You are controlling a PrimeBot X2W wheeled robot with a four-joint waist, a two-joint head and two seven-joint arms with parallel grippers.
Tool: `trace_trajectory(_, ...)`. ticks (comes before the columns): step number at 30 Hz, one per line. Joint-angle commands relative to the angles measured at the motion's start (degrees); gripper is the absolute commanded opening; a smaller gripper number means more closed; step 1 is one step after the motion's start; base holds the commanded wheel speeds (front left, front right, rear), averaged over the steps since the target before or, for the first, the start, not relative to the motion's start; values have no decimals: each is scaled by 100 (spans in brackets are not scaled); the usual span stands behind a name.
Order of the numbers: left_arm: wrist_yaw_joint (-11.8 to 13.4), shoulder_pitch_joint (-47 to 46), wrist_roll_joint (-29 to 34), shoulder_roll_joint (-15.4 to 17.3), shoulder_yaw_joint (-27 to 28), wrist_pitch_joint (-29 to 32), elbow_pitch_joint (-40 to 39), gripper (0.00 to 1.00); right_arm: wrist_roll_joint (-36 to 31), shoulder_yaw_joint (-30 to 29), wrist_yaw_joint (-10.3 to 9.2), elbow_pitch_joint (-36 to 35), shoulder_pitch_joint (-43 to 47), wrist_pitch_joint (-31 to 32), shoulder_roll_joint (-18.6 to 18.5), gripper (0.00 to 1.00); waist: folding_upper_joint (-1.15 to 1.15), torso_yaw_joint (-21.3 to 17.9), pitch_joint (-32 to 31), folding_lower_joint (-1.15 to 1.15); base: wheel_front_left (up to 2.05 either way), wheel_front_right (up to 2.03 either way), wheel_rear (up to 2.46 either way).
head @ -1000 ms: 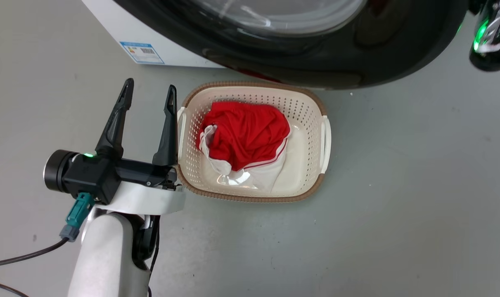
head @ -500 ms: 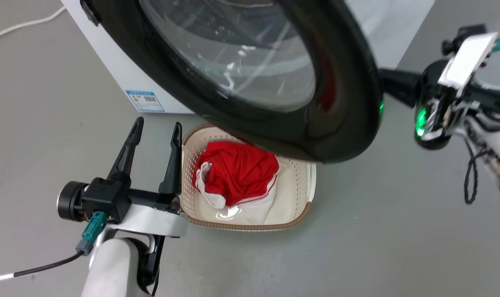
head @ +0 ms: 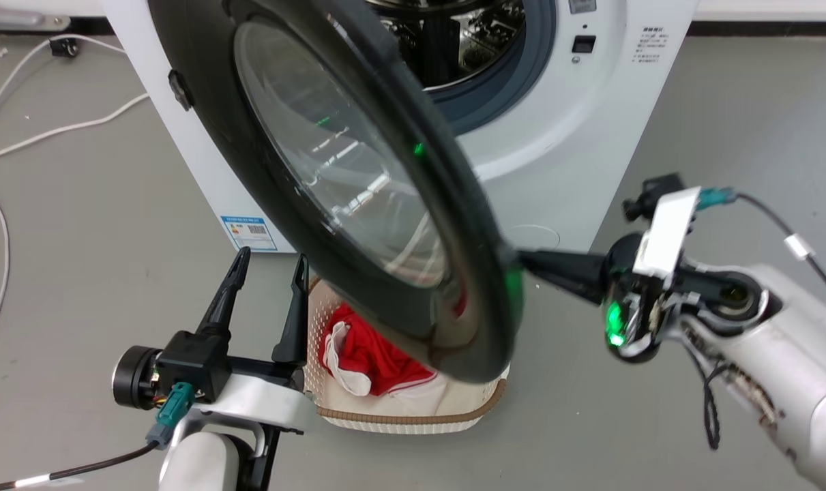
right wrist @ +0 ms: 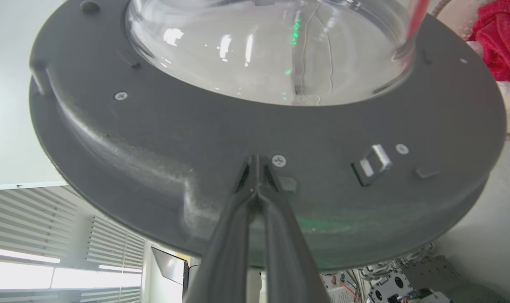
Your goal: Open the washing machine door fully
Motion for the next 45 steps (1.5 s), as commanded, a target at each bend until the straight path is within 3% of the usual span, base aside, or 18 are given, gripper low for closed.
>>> trace_trajectory(1,22,78,9,-5,-28,-14,28,100,61,98,0,-171,216,-21,72,0,0,18,-92,1,0,0,0)
trace_trajectory(15,53,222,-25,-16,-155,-14,118,100,58,345,-1,-846,834,-452,401,0,0,75,-287,1,0,0,0)
trace_trajectory(22,82,325,-57,-19,-191,-14,168,100,-99,196,0,-1110,1085,-736,572,0,0,58,-400,1,0,0,0)
trace_trajectory(31,123,419,-87,-20,-192,-14,201,100,-700,-768,0,-1462,1746,-2184,663,0,0,5,-513,1,0,0,0)
trace_trajectory(33,128,449,-93,-20,-183,-14,216,100,-871,-1222,0,-1600,2147,-2708,631,0,0,-31,-562,1,0,0,0)
trace_trajectory(42,178,509,-107,-21,-133,-14,253,100,-1016,-2530,0,-2185,3391,-3618,508,0,0,-99,-641,1,0,0,0)
trace_trajectory(44,182,525,-112,-21,-123,-14,259,100,-1103,-2827,0,-2375,3731,-3811,469,49,0,-108,-655,1,0,0,0)
trace_trajectory(45,193,531,-116,-22,-110,-14,262,100,-1151,-2959,0,-2464,3899,-3910,470,98,0,-117,-661,1,0,0,0)
